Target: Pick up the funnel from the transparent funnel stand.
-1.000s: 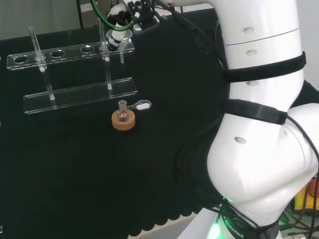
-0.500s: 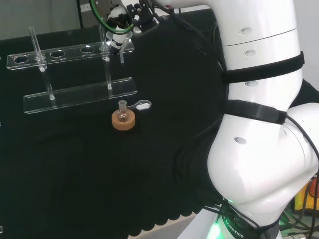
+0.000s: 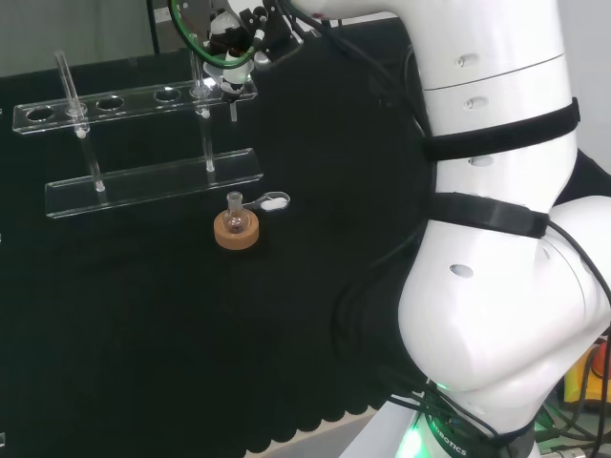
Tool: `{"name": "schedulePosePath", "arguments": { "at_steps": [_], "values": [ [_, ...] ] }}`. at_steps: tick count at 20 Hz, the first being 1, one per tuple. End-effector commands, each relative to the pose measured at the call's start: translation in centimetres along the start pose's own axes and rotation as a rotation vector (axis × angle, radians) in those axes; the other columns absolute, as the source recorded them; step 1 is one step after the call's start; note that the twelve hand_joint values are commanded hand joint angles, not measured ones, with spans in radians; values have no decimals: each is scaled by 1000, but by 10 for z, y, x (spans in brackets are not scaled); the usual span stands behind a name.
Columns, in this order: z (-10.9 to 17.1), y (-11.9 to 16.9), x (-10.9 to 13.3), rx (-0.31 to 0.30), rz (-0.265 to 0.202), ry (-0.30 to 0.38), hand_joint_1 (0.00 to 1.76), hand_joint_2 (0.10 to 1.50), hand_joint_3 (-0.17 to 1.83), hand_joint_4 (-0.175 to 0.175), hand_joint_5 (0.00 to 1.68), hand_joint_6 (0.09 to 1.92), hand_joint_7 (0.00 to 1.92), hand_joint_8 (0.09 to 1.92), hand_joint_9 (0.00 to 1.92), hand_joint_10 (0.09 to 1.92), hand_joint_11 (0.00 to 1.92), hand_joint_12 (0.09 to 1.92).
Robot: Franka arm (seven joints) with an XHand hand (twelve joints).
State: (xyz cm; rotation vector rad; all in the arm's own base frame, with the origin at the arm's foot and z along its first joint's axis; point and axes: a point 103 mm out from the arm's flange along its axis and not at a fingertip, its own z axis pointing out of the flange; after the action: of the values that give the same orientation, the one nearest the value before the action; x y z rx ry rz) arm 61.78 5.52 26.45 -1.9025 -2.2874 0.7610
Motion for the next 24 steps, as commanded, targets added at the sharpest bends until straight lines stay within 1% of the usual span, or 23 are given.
{"name": "schedulePosePath", "arguments": {
  "at_steps": [1, 3, 4, 5, 6, 8, 10, 13, 16, 21, 24],
  "values": [
    [-5, -1, -1, -45, 21, -35, 870, 634, 565, -57, 493, 90, 410, 784, 697, 663, 312, 1373],
    [-7, -3, 1, -63, 29, -48, 883, 636, 577, -54, 542, 112, 440, 789, 722, 663, 323, 1366],
    [-8, -4, 1, -81, 35, -50, 888, 634, 584, -52, 563, 131, 460, 788, 732, 658, 331, 1357],
    [-10, -4, 3, -104, 44, -56, 898, 637, 595, -46, 607, 215, 499, 780, 757, 642, 349, 1348],
    [-11, -4, 2, -118, 44, -56, 906, 640, 606, -39, 631, 342, 538, 772, 783, 625, 368, 1338],
    [-15, -8, -2, -136, 45, -54, 922, 643, 625, -24, 650, 578, 599, 767, 827, 605, 399, 1319],
    [-22, -12, -8, -146, 49, -47, 933, 647, 636, -17, 667, 689, 633, 768, 854, 600, 417, 1314],
    [-38, -22, -13, -152, 52, -52, 940, 647, 646, -14, 668, 753, 642, 774, 868, 600, 429, 1310],
    [-56, -34, -18, -141, 60, -78, 942, 647, 651, -14, 666, 773, 640, 777, 868, 599, 432, 1309],
    [-83, -63, -30, -146, 85, -120, 942, 646, 654, -14, 659, 785, 633, 780, 860, 599, 424, 1308],
    [-93, -85, -34, -148, 102, -122, 943, 645, 656, -15, 649, 787, 632, 781, 859, 600, 421, 1309]
  ]
}}
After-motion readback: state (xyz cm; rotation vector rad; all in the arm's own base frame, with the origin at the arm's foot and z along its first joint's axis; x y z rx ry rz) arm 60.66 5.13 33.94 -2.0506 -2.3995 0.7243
